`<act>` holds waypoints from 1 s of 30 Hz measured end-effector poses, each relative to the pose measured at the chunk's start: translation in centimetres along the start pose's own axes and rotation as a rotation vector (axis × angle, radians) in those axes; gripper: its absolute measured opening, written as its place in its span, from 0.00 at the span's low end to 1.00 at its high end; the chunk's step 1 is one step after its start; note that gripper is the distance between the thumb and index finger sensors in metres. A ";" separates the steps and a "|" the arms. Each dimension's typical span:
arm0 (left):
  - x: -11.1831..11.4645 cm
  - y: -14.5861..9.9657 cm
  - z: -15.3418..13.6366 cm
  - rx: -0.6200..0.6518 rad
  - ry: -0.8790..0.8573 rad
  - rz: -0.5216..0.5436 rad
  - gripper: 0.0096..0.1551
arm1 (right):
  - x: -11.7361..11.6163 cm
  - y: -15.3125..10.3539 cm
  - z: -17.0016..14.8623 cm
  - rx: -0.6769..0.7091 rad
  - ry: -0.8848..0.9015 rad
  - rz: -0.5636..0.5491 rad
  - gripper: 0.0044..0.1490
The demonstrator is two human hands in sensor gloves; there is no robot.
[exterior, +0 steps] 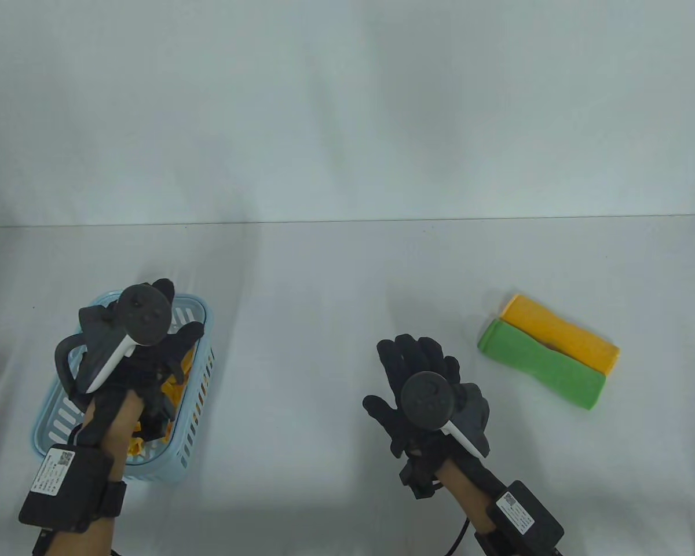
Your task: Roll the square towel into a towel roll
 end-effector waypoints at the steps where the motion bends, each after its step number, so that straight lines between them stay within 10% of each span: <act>1: 0.7 0.6 -0.6 -0.020 0.006 -0.029 0.52 | 0.0 0.0 -0.1 -0.002 0.002 0.003 0.55; 17: 13.9 7.8 -3.2 -0.149 0.187 -0.466 0.57 | 0.6 0.1 -1.1 -0.032 0.077 0.016 0.55; 30: 16.9 7.9 -1.8 -0.118 0.414 -0.576 0.53 | 0.1 0.1 -1.1 -0.038 0.076 0.051 0.54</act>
Point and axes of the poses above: the tracker on the back of each hand, its own z axis roughly to the thumb side, its own y axis roughly from the wrist to the fingertips, x = y × z, the point moved 1 cm from there along y, roughly from the wrist to the fingertips, and after that the axes turned 5 degrees about y, right-handed, at the moved point
